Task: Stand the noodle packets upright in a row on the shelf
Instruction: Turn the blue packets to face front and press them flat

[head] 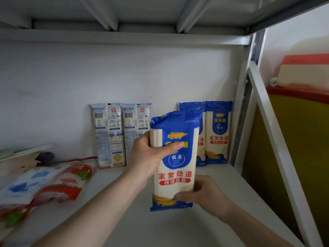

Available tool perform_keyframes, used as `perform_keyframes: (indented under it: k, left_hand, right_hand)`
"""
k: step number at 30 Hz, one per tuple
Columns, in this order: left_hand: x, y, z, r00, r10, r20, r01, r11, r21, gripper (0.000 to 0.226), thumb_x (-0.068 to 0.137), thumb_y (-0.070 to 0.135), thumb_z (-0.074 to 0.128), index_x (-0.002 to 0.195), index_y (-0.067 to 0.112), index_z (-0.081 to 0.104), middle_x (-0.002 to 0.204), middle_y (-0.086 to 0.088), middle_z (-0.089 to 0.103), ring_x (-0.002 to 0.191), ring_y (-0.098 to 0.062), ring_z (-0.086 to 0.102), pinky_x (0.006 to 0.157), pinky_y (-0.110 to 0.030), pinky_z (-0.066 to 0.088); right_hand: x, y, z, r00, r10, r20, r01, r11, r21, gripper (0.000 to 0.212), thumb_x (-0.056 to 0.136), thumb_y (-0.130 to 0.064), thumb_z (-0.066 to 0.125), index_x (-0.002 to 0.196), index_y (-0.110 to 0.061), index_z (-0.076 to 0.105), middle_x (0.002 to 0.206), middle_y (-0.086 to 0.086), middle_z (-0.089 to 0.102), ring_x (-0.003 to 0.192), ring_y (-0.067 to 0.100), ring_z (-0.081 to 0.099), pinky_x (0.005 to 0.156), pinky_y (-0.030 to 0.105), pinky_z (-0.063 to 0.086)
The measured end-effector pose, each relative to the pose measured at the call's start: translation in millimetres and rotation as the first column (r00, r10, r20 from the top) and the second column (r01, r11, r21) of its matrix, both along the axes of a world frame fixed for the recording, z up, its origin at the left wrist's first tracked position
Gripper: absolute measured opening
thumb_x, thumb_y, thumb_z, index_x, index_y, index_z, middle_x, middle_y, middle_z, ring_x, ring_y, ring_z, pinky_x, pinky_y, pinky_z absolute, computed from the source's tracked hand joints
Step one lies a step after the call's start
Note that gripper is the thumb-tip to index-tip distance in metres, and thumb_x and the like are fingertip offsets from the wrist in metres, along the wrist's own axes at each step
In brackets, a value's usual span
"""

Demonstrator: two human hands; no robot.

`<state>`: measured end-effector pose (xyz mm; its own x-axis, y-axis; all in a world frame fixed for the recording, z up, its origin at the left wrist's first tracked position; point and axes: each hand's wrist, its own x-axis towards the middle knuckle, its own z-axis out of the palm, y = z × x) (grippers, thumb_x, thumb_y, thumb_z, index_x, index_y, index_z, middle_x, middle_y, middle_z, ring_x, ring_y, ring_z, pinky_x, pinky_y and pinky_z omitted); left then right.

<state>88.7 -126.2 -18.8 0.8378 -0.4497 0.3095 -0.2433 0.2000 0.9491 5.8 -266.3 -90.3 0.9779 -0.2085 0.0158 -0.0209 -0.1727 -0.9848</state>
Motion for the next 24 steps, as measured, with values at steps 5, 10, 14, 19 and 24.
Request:
perform_keyframes:
  k: [5, 10, 14, 19, 24]
  left_hand:
    - [1, -2, -2, 0.999, -0.004, 0.048, 0.005, 1.0, -0.021, 0.026, 0.066, 0.011, 0.08, 0.089, 0.015, 0.068, 0.081, 0.002, 0.076, 0.073, -0.013, 0.073, 0.065, -0.025, 0.058]
    - [8, 0, 9, 0.992, 0.002, 0.129, 0.008, 0.997, -0.074, 0.018, 0.068, 0.021, 0.073, 0.086, 0.025, 0.07, 0.078, 0.008, 0.075, 0.073, -0.007, 0.071, 0.063, -0.02, 0.056]
    - [10, 4, 15, 0.986, -0.003, 0.164, 0.011, 0.999, -0.05, 0.011, 0.077, 0.022, 0.068, 0.087, 0.024, 0.073, 0.079, 0.013, 0.075, 0.075, -0.001, 0.07, 0.064, -0.013, 0.053]
    - [17, 13, 20, 0.988, -0.002, 0.157, -0.005, 0.999, 0.048, 0.036, 0.069, 0.048, 0.062, 0.088, 0.021, 0.076, 0.089, -0.001, 0.076, 0.086, -0.017, 0.072, 0.087, -0.035, 0.055]
    - [22, 17, 31, 0.959, 0.015, 0.283, -0.063, 0.985, 0.161, 0.024, 0.085, 0.037, 0.06, 0.086, 0.02, 0.076, 0.085, -0.002, 0.076, 0.084, -0.019, 0.073, 0.085, -0.037, 0.056]
  right_hand:
    - [-2, 1, 9, 0.996, 0.014, 0.091, -0.017, 0.999, 0.039, 0.029, 0.078, -0.003, 0.071, 0.105, -0.014, 0.067, 0.1, -0.005, 0.075, 0.094, 0.012, 0.071, 0.072, 0.023, 0.057]
    - [-2, 6, 50, 0.953, -0.004, 0.301, -0.043, 0.988, 0.15, 0.027, 0.081, -0.008, 0.065, 0.109, -0.011, 0.064, 0.102, 0.003, 0.074, 0.092, 0.019, 0.072, 0.072, 0.027, 0.058]
    - [-1, 8, 79, 0.924, 0.0, 0.382, -0.07, 0.983, 0.169, 0.019, 0.083, -0.012, 0.063, 0.102, -0.017, 0.065, 0.094, 0.002, 0.075, 0.084, 0.018, 0.073, 0.065, 0.026, 0.059]
    - [0, 11, 86, 0.911, -0.018, 0.412, -0.049, 0.987, 0.151, 0.017, 0.082, -0.016, 0.064, 0.1, -0.014, 0.066, 0.092, 0.001, 0.076, 0.083, 0.017, 0.073, 0.063, 0.025, 0.059]
    - [4, 6, 91, 0.896, -0.072, 0.439, 0.009, 0.99, 0.143, 0.01, 0.081, -0.02, 0.062, 0.088, -0.017, 0.069, 0.085, -0.003, 0.076, 0.081, 0.013, 0.073, 0.063, 0.022, 0.058]
